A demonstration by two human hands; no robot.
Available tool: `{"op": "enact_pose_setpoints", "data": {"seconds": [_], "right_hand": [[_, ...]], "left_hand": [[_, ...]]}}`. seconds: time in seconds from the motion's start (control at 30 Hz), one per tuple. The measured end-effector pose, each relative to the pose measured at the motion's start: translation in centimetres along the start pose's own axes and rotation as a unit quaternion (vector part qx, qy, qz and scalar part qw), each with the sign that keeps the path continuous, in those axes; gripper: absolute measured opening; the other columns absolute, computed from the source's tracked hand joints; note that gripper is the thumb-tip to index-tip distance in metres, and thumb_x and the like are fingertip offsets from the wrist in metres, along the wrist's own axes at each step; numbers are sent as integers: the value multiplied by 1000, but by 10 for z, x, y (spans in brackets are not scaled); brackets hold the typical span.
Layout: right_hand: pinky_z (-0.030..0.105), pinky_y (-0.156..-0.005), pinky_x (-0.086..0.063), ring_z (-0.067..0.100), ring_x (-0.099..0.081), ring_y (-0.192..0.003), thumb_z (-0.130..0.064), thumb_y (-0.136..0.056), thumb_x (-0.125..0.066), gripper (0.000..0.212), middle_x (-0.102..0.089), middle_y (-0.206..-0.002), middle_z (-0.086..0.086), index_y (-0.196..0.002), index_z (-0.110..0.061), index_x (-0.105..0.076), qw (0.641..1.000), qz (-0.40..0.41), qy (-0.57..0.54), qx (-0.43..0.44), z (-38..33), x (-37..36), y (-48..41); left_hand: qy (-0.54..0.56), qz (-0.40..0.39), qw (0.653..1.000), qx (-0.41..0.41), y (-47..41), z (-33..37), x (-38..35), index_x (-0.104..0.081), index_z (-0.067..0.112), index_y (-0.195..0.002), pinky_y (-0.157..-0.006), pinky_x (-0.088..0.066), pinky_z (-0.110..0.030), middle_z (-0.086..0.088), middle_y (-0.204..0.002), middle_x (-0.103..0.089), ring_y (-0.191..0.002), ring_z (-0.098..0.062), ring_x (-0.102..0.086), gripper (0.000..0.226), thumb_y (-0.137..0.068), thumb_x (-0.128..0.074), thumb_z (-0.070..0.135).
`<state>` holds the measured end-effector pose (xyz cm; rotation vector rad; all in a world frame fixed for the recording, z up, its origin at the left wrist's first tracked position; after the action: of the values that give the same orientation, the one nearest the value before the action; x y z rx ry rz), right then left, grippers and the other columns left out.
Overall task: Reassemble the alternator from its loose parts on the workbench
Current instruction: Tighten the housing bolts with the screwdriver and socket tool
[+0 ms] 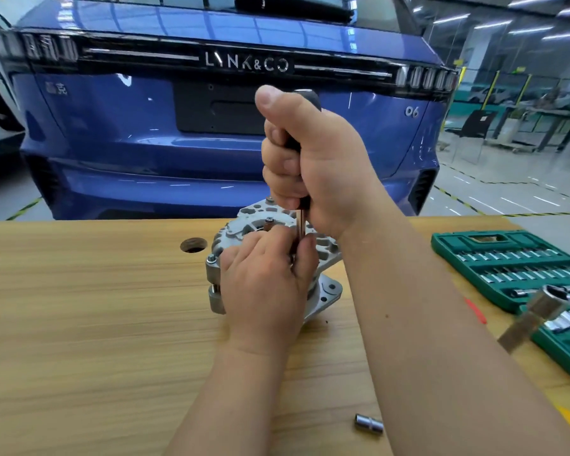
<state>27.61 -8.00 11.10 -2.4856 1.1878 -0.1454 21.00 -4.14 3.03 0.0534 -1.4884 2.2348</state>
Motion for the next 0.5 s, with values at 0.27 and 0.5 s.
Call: {"op": "enact_pose_setpoints", "data": {"seconds": [0.27,0.5], "right_hand": [[23,-42,-30,14,-29,-41,-34,-87,-64,50,-32,-46,-6,-48,-25,-34,968,205,123,73,-14,25,17],[30,-50,-45,19,-50,-49,-28,-70,-73,26,-52,-64,3,-76,-11,-55,953,-272,-122,-47,-6,-10,-1]], "left_hand": [[-27,25,998,-42,-2,15,5,-40,17,-57,-59,-27,-34,5,-52,-36,-53,-24,-48,34,-91,-42,20],[10,-107,991,-81,-11,3,-6,-46,31,-67,-65,-32,-30,21,-59,-35,-67,-12,-42,37,-98,-34,48]]}}
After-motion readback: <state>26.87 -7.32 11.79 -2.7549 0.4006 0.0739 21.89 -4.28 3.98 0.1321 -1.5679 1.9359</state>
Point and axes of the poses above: each hand's wrist, its own y-axis away from the middle knuckle, its own x-axis out of the back of the hand, z = x × y, the point moved 9 cm from there along -y, towards the middle knuckle
